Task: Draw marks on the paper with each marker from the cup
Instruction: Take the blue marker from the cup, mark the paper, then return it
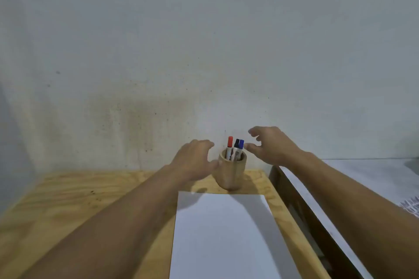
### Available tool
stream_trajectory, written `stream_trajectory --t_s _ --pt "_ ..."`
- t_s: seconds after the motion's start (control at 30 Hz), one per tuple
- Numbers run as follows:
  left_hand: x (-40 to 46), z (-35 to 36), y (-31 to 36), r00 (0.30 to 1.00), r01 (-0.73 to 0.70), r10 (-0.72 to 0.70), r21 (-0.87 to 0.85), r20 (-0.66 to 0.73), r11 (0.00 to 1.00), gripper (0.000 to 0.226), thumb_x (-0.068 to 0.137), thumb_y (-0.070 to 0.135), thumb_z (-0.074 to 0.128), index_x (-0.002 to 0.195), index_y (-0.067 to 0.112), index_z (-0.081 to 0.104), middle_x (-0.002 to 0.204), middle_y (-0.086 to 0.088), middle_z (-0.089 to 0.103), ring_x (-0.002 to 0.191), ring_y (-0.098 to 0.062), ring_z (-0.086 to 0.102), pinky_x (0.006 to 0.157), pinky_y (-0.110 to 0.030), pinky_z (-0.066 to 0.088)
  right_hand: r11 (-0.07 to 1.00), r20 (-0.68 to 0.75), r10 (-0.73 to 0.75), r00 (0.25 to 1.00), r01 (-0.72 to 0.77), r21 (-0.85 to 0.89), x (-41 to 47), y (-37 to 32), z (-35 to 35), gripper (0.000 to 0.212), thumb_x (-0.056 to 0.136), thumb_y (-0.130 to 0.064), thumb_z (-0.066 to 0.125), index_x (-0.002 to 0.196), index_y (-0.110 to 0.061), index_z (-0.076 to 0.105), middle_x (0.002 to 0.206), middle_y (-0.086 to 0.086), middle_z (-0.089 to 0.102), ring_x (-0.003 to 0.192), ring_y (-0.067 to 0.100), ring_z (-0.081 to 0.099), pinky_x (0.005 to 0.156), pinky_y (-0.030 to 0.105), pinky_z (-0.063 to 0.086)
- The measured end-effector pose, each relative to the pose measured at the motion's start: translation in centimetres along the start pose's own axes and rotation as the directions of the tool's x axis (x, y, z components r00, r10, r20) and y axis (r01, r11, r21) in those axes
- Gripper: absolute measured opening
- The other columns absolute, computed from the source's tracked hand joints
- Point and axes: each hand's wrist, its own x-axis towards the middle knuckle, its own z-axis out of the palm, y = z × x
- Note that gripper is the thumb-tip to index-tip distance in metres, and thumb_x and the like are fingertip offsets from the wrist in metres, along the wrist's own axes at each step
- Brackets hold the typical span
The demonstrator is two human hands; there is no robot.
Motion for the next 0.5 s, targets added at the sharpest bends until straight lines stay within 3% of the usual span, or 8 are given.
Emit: stream_trajectory --t_s 0.2,0.3,0.37,0.43,0.5 --pt "0.9 2.6 1.7 0.996 -0.084 0.083 -0.051 -0.028 0.995 0.035 0.084 0.027 0.056 0.118 0.018 0.061 0.116 -0.010 0.064 0.109 -0.030 0.056 0.091 -0.042 0.046 0.965 0.028 0.217 0.976 -0.219 0.143 1.8 1.1 4.3 0.054 0.085 -0.045 0.067 0.124 -0.008 0.062 0.116 0.009 0.071 0.101 0.025 0.066 0.086 0.040 0.057" --pt "1.8 3.9 2.2 0.993 -0.010 0.001 -0.069 -0.118 0.998 0.034 0.087 0.031 0.054 0.115 0.013 0.062 0.120 -0.010 0.064 0.111 -0.028 0.055 0.092 -0.040 0.043 0.920 0.017 0.282 0.959 -0.275 0.280 2.9 1.2 5.8 0.054 0.083 -0.044 0.070 0.111 0.003 0.067 0.107 0.020 0.073 0.093 0.033 0.069 0.083 0.045 0.058" --pt "2.4 4.7 2.3 0.985 0.030 -0.054 -0.143 -0.164 0.989 0.032 0.087 0.036 0.054 0.105 0.011 0.063 0.106 -0.010 0.067 0.101 -0.028 0.059 0.081 -0.039 0.046 0.888 0.004 0.315 0.949 -0.296 0.352 3.6 1.2 6.4 0.047 0.082 -0.039 0.072 0.098 0.005 0.071 0.098 0.023 0.073 0.085 0.034 0.069 0.076 0.043 0.056" --pt "3.0 5.4 2.1 0.981 0.063 -0.097 -0.197 -0.166 0.978 0.031 0.087 0.042 0.054 0.094 0.014 0.064 0.089 -0.005 0.067 0.086 -0.026 0.061 0.067 -0.034 0.045 0.853 0.029 0.334 0.942 -0.315 0.415 3.9 1.0 6.8 0.037 0.082 -0.033 0.073 0.091 0.003 0.072 0.092 0.021 0.073 0.082 0.030 0.068 0.073 0.040 0.055" --pt "3.3 6.0 2.0 0.980 0.098 -0.134 -0.229 -0.146 0.969 0.035 0.086 0.047 0.052 0.101 0.018 0.067 0.095 -0.003 0.070 0.088 -0.025 0.063 0.069 -0.034 0.048 0.817 0.048 0.352 0.935 -0.332 0.471 4.1 0.9 7.3 0.026 0.082 -0.027 0.076 0.089 -0.001 0.073 0.088 0.015 0.073 0.084 0.029 0.070 0.077 0.040 0.057"
